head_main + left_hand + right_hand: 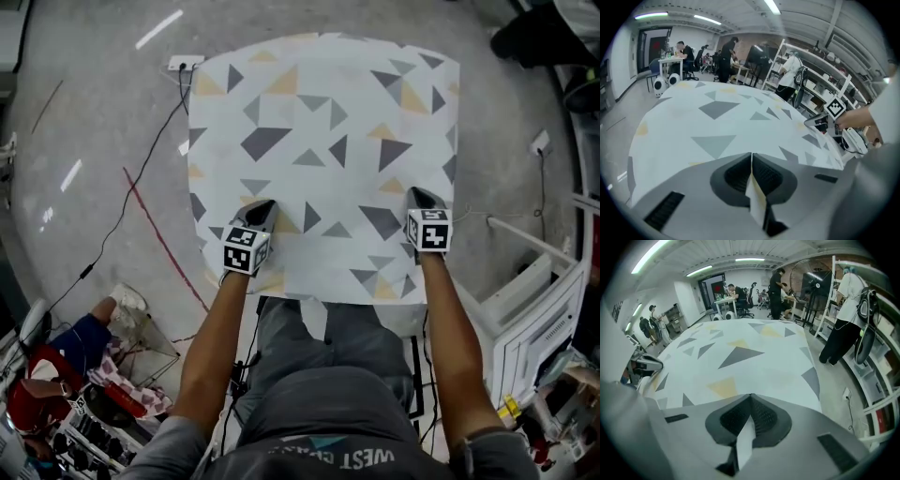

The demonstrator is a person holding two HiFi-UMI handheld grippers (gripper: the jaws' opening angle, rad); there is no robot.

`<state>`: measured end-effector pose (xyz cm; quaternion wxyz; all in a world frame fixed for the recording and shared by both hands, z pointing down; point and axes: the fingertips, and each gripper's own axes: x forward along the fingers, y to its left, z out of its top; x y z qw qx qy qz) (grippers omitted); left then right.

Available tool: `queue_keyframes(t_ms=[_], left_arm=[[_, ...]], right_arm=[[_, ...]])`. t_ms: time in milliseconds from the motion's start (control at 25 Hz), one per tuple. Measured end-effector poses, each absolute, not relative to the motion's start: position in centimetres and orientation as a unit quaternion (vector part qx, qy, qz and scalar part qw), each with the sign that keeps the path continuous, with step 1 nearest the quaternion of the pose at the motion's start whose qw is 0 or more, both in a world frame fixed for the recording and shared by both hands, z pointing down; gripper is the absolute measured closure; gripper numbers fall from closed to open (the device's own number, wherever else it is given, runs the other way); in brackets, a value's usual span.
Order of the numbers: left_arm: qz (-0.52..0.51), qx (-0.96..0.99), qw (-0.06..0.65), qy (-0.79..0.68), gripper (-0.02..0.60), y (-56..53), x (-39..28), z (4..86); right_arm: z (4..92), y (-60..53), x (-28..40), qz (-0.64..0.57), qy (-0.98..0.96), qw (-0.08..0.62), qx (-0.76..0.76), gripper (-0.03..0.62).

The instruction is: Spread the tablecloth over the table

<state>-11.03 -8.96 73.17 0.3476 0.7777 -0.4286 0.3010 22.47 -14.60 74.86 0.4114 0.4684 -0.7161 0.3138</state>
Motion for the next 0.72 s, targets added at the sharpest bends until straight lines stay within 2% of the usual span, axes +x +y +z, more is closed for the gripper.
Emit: queue_keyframes(t_ms=[200,480,600,720], left_arm=[[0.264,0.767,0.395,-0.432,0.581,-6.5,-11.1,72.2],[0.238,0.742,0.366,-0.509,0.578,-4.3,-22.1,67.8],[0.248,0.713,0.393,-0.526,0.524,-1.7,-27.7,69.1],[0.231,0.688,0.441,-0.529,0.422,0.9,-31.0,71.6]], right_arm=[[74.8,-14.4,22.3,0.294,-0.721,0.418,0.468,0.585],[73.7,-13.3,25.0,0.326,-0.706,0.368,0.510,0.568],[72.9,-10.3,28.6,0.343,-0.675,0.344,0.555,0.531],[73.1,-5.0,33.0,0.388,-0.623,0.324,0.597,0.443]])
